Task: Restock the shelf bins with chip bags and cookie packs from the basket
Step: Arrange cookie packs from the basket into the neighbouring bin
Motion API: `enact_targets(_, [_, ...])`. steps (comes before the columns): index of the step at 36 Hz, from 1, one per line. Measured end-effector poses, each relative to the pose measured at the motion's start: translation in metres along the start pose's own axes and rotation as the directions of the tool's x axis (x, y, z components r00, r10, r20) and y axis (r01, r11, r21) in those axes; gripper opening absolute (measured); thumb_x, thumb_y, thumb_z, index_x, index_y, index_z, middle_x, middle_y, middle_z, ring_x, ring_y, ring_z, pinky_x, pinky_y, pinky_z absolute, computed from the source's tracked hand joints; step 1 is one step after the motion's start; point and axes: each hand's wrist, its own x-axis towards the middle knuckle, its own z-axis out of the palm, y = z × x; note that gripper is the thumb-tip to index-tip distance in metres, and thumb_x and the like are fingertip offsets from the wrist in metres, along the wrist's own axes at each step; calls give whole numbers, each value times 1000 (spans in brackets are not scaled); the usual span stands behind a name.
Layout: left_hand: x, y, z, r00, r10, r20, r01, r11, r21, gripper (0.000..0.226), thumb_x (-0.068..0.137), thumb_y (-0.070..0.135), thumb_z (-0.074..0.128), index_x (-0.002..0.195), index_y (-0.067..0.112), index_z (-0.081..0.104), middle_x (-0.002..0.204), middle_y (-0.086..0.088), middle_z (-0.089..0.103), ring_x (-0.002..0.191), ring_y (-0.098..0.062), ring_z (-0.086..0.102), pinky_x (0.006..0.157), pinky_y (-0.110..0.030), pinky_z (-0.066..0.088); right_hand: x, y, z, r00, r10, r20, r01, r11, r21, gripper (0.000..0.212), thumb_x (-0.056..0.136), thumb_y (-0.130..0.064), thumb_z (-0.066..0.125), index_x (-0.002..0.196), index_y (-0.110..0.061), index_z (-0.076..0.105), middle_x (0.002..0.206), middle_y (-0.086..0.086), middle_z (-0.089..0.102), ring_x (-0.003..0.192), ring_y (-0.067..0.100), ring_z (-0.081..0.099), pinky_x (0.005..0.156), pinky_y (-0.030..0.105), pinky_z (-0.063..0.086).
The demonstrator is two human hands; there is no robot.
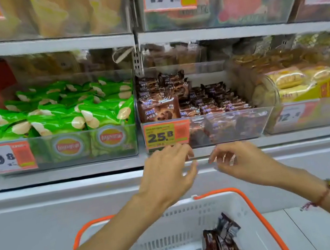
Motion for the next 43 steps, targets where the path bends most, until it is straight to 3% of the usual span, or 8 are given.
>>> enact_targets(6, [-39, 3, 74, 600, -262, 756, 156, 965, 210, 33, 94, 32, 47, 123, 17, 58, 128, -7, 59, 119, -27, 54, 92, -33, 42, -7, 38, 69, 813, 195, 549, -41, 959, -280, 24, 89, -23, 60, 113, -25, 65, 107, -2, 64, 95, 16, 58, 81, 27, 43])
enact_targets(10, [-69, 0, 129, 264, -281, 923, 219, 949, 227, 33, 96, 23, 48, 122, 7, 58, 126, -10, 60, 105, -26, 58, 91, -36, 45, -8, 60, 110, 641, 294, 709, 63, 901, -430, 33, 91, -17, 54, 123, -19, 62, 125, 6, 61, 115, 25, 55, 86, 26, 42])
enact_targets(14, [-112, -1, 175, 124, -242, 962, 486, 860, 153, 13, 97, 19, 51, 102, 12, 61, 101, -8, 60, 75, -21, 54, 74, -34, 45, -21, 68, 143, 524, 355, 774, 219, 822, -525, 31, 91, -8, 49, 119, -6, 61, 116, 13, 62, 90, 30, 55, 71, 33, 41])
enact_targets(18, [-159, 8, 198, -53, -129, 990, 741, 659, 125, 31, 97, 22, 55, 125, 9, 62, 136, -9, 53, 123, -36, 51, 97, -44, 46, -41, 80, 179, 388, 324, 863, 279, 851, -445, 33, 96, -20, 50, 124, -5, 59, 122, 13, 61, 107, 34, 58, 82, 40, 49])
enact_targets(23, [-194, 37, 208, -66, 7, 998, 704, 709, 41, 55, 90, 41, 63, 137, 17, 49, 146, -3, 40, 127, -27, 46, 101, -35, 41, -75, 75, 206, 254, 256, 933, 241, 917, -318, 45, 98, -31, 51, 139, -14, 45, 135, 7, 51, 118, 28, 51, 84, 30, 38])
enact_targets(28, [-215, 48, 217, 19, -56, 998, 695, 719, 27, 59, 82, 36, 74, 131, 12, 52, 133, -5, 51, 119, -25, 51, 103, -37, 41, -106, 105, 237, 327, 266, 907, 163, 929, -332, 55, 78, -59, 62, 116, -20, 59, 117, 9, 63, 102, 29, 62, 84, 39, 53])
enact_targets(37, [-191, 33, 202, -59, -50, 997, 758, 648, 78, 45, 92, 42, 58, 122, 9, 62, 135, -9, 54, 124, -27, 50, 105, -37, 40, -112, 149, 264, 305, 314, 899, -26, 946, -322, 77, 72, -71, 59, 129, -20, 55, 108, -5, 60, 91, 14, 59, 87, 40, 53])
enact_targets(43, [-114, 0, 160, -40, -209, 977, 840, 523, 146, 23, 93, 35, 60, 96, 13, 60, 84, 5, 59, 68, -7, 54, 73, -21, 51, -51, 45, 163, 355, 289, 889, -172, 955, -242, 76, 84, -44, 68, 143, -9, 35, 138, 4, 49, 122, 23, 47, 101, 32, 38])
